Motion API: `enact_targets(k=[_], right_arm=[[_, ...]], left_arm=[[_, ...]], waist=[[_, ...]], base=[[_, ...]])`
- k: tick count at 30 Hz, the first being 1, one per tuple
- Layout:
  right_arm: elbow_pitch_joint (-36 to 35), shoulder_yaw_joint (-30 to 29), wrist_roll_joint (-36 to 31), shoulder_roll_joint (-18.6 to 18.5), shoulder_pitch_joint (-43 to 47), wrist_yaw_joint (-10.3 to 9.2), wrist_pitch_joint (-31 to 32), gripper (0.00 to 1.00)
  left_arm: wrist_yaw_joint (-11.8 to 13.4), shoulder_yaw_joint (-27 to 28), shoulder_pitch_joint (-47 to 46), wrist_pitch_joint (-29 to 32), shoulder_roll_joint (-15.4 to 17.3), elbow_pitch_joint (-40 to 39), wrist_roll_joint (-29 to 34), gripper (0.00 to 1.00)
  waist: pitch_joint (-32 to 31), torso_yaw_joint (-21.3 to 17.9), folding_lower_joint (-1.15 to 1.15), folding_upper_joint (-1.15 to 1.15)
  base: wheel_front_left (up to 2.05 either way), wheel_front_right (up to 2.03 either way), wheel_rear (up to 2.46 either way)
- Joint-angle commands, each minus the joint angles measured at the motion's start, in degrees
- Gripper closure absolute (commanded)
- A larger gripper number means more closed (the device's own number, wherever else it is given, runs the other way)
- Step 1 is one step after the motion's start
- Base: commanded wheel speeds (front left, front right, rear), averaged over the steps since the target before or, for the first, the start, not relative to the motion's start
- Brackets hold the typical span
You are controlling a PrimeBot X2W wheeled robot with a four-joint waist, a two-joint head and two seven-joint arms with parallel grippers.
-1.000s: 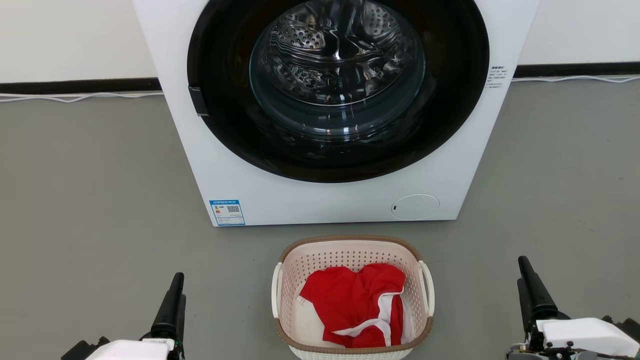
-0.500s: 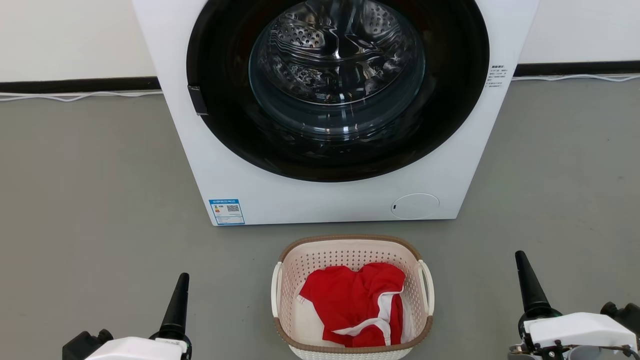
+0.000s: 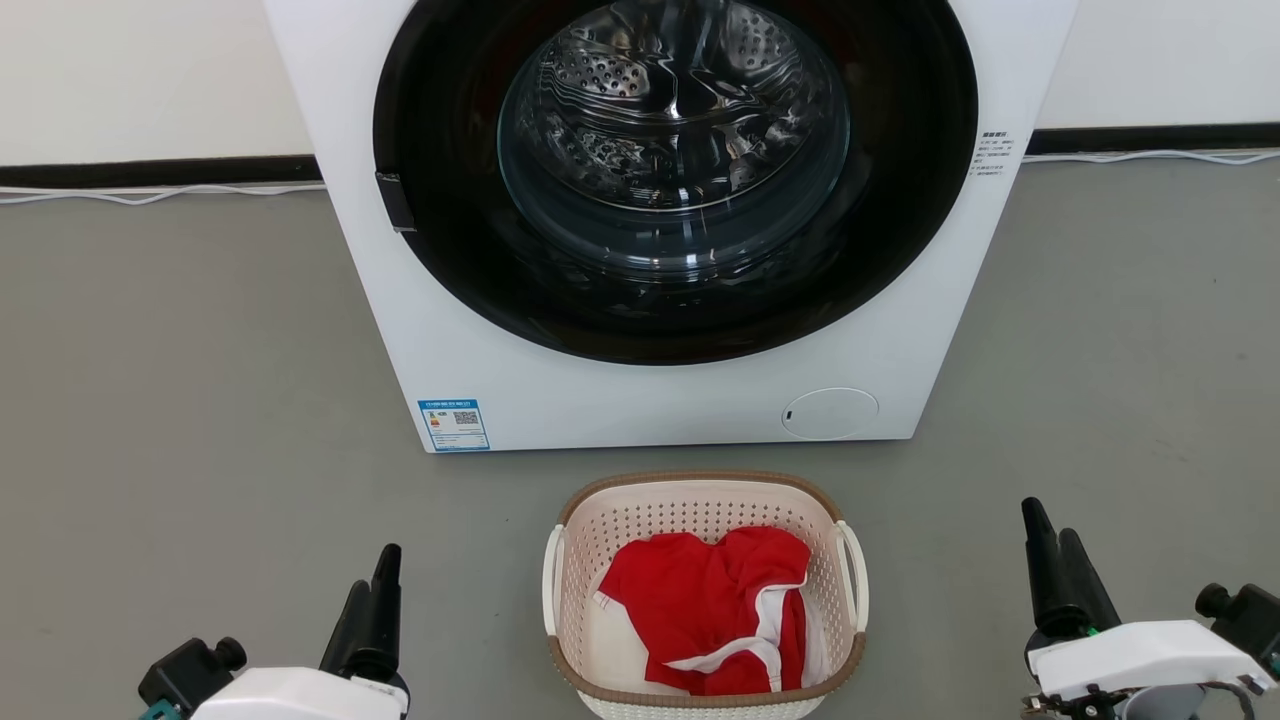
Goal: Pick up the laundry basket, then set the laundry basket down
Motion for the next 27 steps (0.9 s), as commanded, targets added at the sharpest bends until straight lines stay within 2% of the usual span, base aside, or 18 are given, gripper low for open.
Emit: enact_targets(k=[1,27], right_arm=[[-1.67,0.92,-3.01,-0.96,-2.95,0.22,-1.32,0.0],[-0.42,2.19,-22.71,-2.13,-3.5,0.31,-5.53,0.0]], left_arm=[[0.51,0.44,-2.16,-0.82,0.53,-1.74,3.03,0.0],[1.98,-0.92,-1.77,-5.02,0.72,-2.34,23.58,0.0]], waist=[[-0.05,0.01,0.0,0.0],[-0.12,0.36,0.0,0.0]], base=[[0.0,0.0,0.0],[0.0,0.0,0.0]])
